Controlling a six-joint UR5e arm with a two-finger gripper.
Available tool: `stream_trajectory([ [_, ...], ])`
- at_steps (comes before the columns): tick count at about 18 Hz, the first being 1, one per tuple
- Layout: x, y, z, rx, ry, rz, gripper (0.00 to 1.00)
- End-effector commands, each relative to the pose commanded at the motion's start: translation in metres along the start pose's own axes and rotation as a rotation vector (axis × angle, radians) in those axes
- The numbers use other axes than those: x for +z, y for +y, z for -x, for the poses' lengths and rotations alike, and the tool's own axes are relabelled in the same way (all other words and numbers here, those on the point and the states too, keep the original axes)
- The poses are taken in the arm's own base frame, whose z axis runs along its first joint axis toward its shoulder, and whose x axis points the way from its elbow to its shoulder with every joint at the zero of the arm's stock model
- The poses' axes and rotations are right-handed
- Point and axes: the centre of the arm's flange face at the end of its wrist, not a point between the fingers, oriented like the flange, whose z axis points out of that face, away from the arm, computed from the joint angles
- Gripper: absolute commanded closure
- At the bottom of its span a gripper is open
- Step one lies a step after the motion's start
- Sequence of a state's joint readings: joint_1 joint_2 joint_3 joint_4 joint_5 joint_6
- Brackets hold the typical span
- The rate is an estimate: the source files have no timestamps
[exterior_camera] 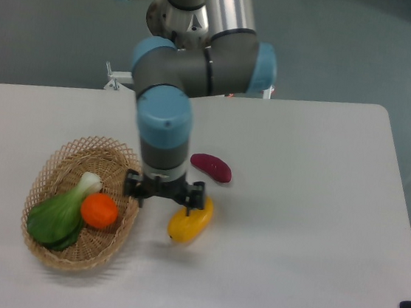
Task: Pick up the orange from the basket
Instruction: 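Move the gripper over the basket and lower it onto the orange, then close the gripper around the orange inside the basket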
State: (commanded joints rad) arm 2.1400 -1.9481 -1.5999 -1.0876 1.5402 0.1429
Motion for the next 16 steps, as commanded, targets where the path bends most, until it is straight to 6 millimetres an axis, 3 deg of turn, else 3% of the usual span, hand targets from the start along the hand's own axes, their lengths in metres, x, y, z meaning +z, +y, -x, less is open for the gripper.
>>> stream_trajectory([
  [2,0.005,0.001,-0.03,-0.055,0.0,0.006,0.0],
  [6,0.014,0.002,-0.064,-0.104,-0.003,0.018,0.0],
  [12,0.05,0.002,-0.096,-0.132,-0.007,0.071,0.0],
  [16,0.058,0.003,-0.102,-0.126,-0.011,0.085,0.0],
])
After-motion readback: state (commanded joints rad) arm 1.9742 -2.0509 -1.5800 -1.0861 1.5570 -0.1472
